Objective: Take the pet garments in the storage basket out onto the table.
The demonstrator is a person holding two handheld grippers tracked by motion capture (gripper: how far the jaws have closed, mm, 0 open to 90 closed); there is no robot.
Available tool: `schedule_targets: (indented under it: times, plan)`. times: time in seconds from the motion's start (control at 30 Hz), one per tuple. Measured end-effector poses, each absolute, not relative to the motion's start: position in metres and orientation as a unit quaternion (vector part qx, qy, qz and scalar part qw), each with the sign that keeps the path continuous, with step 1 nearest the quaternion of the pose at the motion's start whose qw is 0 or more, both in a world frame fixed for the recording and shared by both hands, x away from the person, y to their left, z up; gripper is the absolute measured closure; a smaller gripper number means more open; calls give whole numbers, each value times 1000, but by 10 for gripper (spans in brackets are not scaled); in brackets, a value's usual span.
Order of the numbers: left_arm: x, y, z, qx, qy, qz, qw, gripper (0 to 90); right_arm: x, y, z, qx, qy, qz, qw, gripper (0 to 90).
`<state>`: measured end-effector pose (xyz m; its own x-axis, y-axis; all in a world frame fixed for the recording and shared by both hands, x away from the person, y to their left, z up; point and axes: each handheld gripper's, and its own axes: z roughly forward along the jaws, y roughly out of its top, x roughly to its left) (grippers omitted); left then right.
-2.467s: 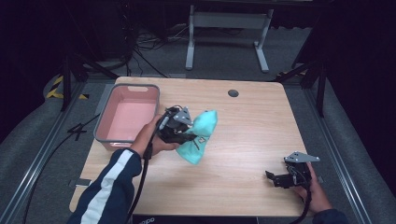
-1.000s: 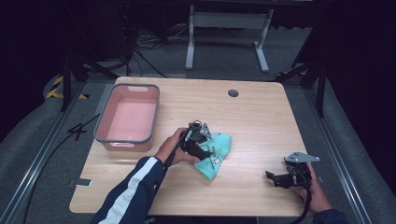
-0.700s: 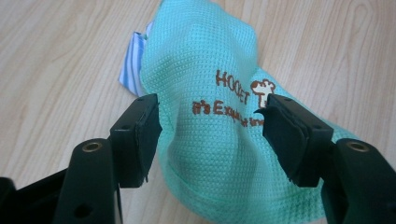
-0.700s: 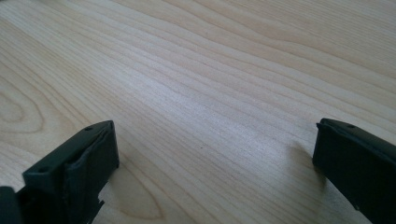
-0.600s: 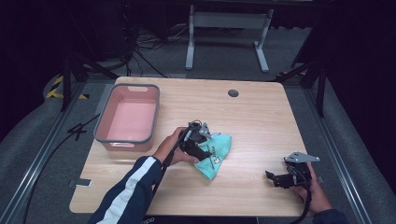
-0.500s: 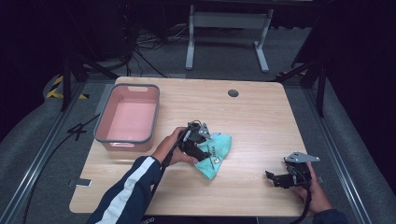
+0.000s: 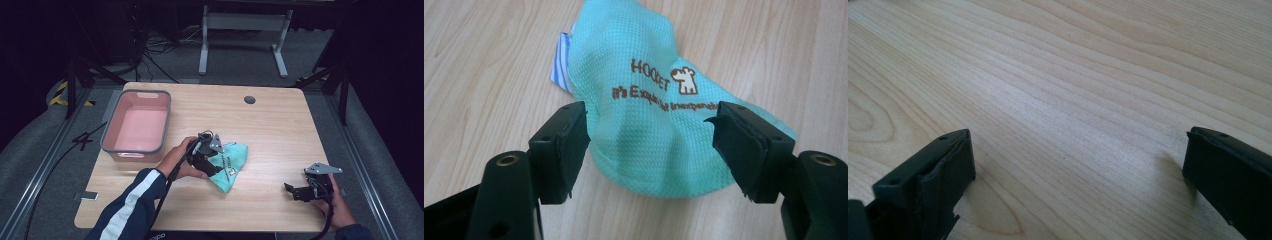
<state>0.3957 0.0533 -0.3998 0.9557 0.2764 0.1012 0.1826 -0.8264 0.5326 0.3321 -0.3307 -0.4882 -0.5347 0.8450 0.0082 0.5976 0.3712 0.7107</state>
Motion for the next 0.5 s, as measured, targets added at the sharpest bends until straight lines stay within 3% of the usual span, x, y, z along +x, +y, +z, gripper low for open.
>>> schedule_targets:
  times: [0.5]
  plan:
    - [379,77,-396,956,101,102,257,228,332,-331,-488,446,808,339,183,7]
